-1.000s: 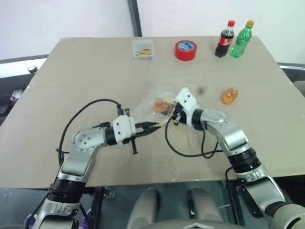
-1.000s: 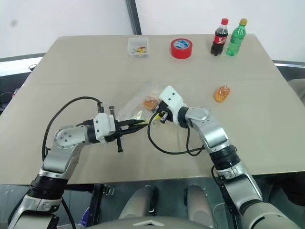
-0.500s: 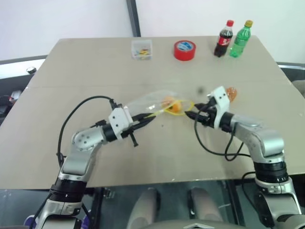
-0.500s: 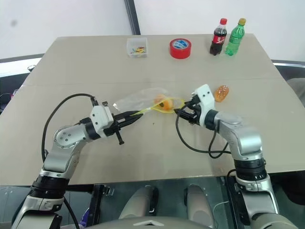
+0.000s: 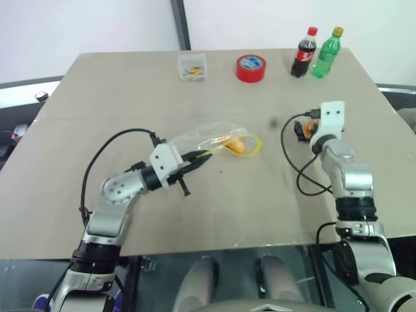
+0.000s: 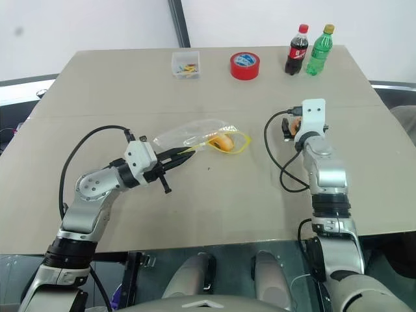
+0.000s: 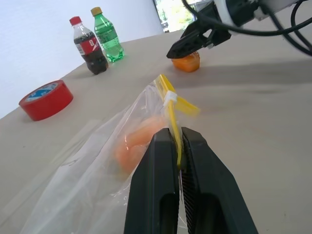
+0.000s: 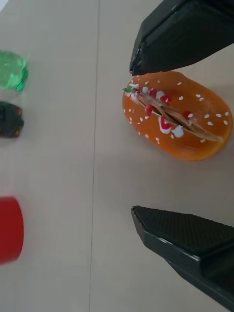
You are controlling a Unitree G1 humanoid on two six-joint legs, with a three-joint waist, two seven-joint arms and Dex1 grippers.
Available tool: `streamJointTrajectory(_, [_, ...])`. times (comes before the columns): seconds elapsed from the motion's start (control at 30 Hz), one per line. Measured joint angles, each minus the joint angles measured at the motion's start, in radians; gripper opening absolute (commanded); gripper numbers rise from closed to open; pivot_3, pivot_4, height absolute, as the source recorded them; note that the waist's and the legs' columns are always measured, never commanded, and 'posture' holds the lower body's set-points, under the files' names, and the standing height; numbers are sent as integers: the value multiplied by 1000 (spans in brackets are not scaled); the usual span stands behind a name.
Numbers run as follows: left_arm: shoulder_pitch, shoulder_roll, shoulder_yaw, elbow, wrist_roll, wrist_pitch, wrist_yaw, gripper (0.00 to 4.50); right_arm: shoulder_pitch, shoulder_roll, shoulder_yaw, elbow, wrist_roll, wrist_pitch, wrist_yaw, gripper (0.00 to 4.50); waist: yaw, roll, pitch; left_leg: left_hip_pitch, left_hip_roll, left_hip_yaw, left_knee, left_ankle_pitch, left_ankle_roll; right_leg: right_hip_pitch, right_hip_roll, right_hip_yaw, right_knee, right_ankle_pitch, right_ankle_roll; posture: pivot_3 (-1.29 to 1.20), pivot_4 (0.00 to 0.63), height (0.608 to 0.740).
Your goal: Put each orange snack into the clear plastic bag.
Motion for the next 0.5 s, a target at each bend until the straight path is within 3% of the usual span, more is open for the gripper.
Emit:
streamJointTrajectory(0.03, [1, 0, 0, 0, 3, 2, 3, 0, -24, 3, -9, 63, -6, -22, -39, 4383, 0, 0, 0, 0, 0, 0, 0, 0, 0, 0, 0, 0, 0, 0, 0, 0, 150, 740])
streamJointTrajectory(0.13, [7, 1, 1, -3, 5, 3, 8, 0, -45, 3, -21, 169, -16, -65, -82, 3573, 1, 0, 0, 0, 0, 0, 0, 0, 0, 0, 0, 0, 0, 0, 0, 0, 150, 740])
streamJointTrajectory(0.33, [24, 0, 2, -25, 5, 7, 19, 0, -34, -16, 3, 184, -39, -111, -66, 886, -1, 0, 0, 0, 0, 0, 0, 0, 0, 0, 0, 1, 0, 0, 0, 0, 150, 740])
streamJointTrajectory(0.43, [42, -1, 6, -32, 3, 12, 30, 0, 27, -46, 51, 52, -44, -109, 9, 886, -1, 1, 0, 0, 0, 0, -1, 0, 0, 0, 0, 1, 0, 0, 0, 0, 150, 740])
streamJointTrajectory(0.5, [49, 0, 12, -33, 0, 14, 35, 0, 116, -96, 109, -119, -12, -94, 144, 886, 2, 1, 0, 0, 1, 0, -1, 0, 0, 0, 0, 0, -1, 0, 0, 0, 150, 740])
